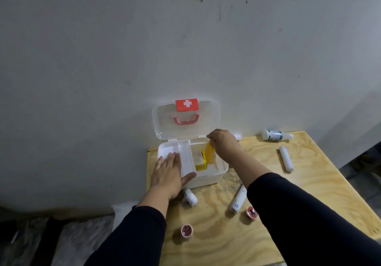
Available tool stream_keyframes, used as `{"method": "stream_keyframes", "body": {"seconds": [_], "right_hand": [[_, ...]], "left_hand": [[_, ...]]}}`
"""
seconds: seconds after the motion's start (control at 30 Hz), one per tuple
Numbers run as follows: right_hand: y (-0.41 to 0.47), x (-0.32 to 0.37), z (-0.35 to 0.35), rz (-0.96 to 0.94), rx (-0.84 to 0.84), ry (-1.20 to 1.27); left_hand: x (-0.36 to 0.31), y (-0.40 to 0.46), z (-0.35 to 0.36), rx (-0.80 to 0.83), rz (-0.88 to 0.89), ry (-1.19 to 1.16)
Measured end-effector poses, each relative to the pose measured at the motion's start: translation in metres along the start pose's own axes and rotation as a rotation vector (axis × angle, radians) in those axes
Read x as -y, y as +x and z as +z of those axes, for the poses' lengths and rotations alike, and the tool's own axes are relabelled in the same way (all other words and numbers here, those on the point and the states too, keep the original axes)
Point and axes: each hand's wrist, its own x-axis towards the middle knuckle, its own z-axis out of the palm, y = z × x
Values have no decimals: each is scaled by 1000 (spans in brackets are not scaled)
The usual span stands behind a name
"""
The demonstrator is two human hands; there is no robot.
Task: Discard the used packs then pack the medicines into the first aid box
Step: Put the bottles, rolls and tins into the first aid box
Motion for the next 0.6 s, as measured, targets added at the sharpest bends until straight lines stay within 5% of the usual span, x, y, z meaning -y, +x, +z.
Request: {"method": "stream_keyframes", "body": {"seconds": [0.43, 0.6], "right_hand": [[-14, -8, -4, 159, -73, 352], [-34, -27, -27, 201, -37, 314]], "left_hand": [[0, 0, -11, 52, -2, -70], [-21, 9, -50, -125, 60, -96]]}}
